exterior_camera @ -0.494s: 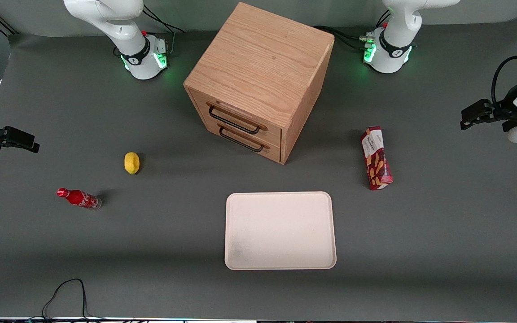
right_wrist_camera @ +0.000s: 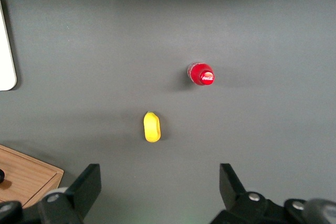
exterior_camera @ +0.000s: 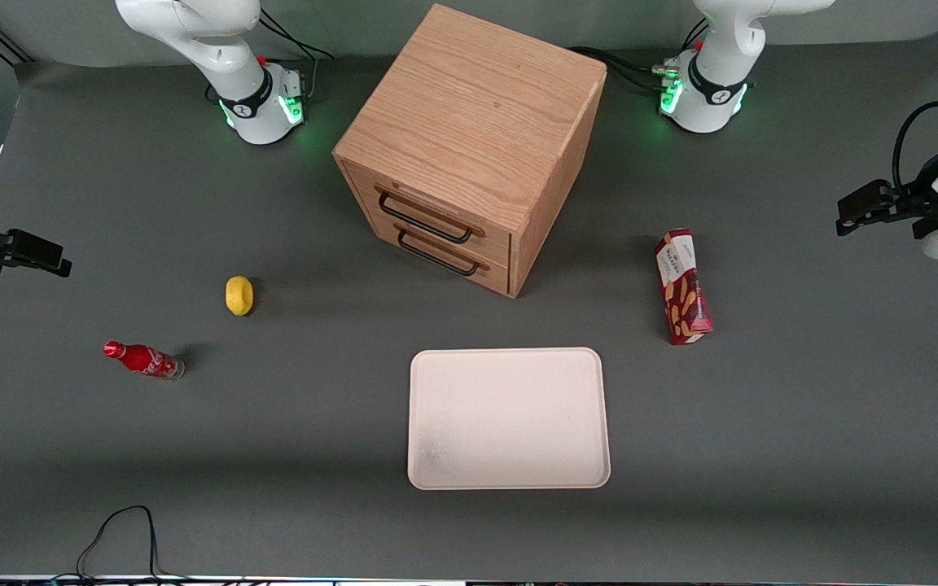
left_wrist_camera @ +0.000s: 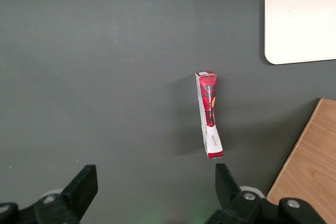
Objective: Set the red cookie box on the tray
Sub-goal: 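Move the left gripper from rest toward the red shortbread box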
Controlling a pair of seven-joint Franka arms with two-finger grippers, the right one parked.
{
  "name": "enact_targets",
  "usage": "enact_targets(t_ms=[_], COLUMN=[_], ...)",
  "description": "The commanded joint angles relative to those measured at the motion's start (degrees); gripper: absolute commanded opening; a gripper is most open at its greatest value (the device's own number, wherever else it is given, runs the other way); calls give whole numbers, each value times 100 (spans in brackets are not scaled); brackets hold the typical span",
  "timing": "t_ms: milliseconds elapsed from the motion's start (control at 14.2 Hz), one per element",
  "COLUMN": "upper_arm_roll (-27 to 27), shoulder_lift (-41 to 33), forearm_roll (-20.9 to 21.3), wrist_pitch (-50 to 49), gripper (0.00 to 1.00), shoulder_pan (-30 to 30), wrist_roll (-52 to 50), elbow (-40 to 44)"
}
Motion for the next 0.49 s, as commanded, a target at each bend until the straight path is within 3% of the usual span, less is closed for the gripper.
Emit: enact_targets(t_ms=[0,423], upper_arm_roll=[-53,-308], shoulder_lift=[-58,-1066], forearm_roll=[51,-10], wrist_pitch=[-81,524], gripper=[100,100], shoulder_pan=[-104,-709], wrist_roll=[-161,-1409], elbow=[-63,-1317])
